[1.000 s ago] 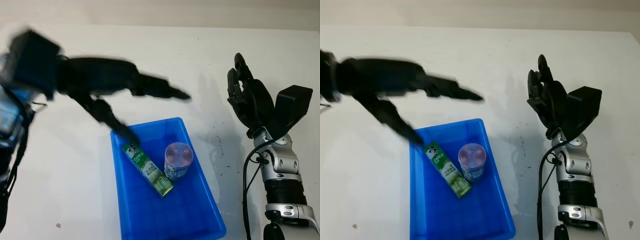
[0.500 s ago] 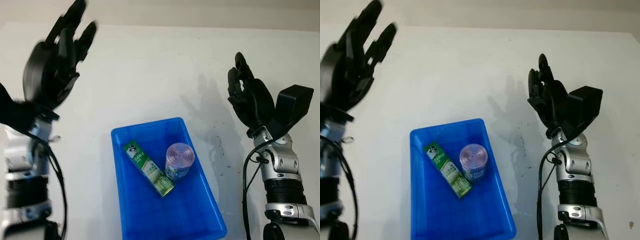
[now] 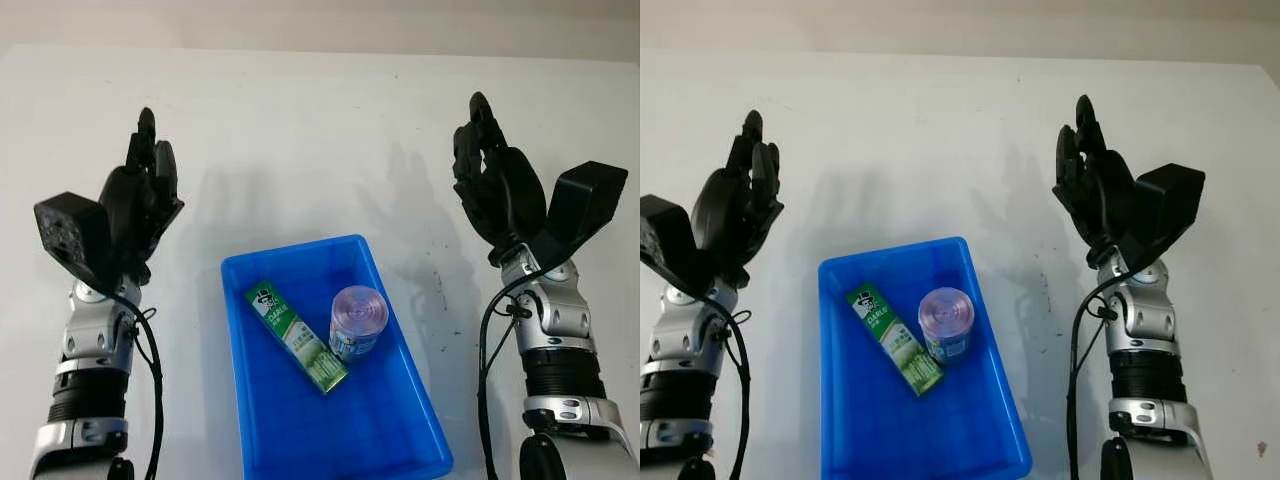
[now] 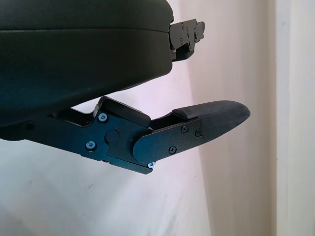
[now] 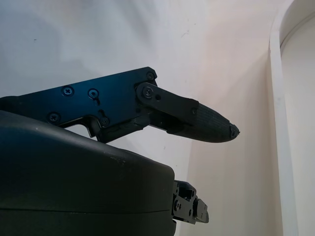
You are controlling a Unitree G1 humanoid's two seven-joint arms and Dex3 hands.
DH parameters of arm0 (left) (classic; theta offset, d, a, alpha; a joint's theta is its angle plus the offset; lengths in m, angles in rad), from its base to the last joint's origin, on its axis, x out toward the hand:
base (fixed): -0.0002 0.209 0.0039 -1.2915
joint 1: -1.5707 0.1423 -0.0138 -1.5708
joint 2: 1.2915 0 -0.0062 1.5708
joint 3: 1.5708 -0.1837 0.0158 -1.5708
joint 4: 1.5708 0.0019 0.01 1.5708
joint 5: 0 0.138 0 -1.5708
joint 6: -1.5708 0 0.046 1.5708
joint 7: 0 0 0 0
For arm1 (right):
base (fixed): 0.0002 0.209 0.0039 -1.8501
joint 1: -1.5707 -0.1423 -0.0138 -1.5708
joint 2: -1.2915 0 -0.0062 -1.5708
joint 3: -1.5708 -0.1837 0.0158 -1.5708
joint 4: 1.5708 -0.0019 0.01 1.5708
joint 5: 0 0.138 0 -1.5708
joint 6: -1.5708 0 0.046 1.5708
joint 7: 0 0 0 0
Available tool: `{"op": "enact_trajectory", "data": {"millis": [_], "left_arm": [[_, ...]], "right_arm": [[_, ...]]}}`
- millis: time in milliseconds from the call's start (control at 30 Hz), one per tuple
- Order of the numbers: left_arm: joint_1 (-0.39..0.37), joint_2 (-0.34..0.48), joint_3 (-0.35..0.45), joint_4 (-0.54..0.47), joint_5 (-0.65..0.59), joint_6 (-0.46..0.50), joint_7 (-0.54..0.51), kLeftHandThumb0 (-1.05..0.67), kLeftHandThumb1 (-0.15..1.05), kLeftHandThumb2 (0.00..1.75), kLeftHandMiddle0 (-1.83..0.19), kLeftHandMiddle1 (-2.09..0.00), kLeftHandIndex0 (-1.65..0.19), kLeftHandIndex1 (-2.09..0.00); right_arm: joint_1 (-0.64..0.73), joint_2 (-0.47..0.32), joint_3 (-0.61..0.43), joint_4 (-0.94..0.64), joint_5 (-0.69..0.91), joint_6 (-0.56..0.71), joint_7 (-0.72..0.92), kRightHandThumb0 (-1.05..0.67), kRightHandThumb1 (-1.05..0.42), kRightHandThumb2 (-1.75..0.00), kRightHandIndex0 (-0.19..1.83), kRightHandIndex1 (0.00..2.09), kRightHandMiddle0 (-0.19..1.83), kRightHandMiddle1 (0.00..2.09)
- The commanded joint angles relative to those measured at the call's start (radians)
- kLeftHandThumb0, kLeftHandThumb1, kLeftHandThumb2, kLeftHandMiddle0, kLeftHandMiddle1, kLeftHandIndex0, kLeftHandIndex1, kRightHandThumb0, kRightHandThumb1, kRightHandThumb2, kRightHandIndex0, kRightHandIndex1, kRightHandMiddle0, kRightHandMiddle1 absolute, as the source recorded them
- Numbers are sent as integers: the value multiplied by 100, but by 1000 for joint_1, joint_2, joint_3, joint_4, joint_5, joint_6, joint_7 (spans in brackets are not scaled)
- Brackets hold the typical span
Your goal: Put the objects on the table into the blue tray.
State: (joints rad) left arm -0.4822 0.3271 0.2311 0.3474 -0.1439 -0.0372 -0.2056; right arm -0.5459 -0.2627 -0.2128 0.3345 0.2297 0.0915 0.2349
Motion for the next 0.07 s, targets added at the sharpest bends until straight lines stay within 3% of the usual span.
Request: {"op": "enact_trajectory", "data": {"millis": [0,33], "left_arm": [[-7,3,-1,6,-3,-12,-6,-77,105,71,19,0,19,0],[-5,0,-1,5,-5,-15,-6,-77,105,71,19,0,19,0]], "right_arm": [[-1,10,-4,-13,7,-11,-3,-73,-105,-76,-19,0,-19,0],[2,12,-2,-18,4,-10,-8,-73,-105,-76,-19,0,-19,0]]}}
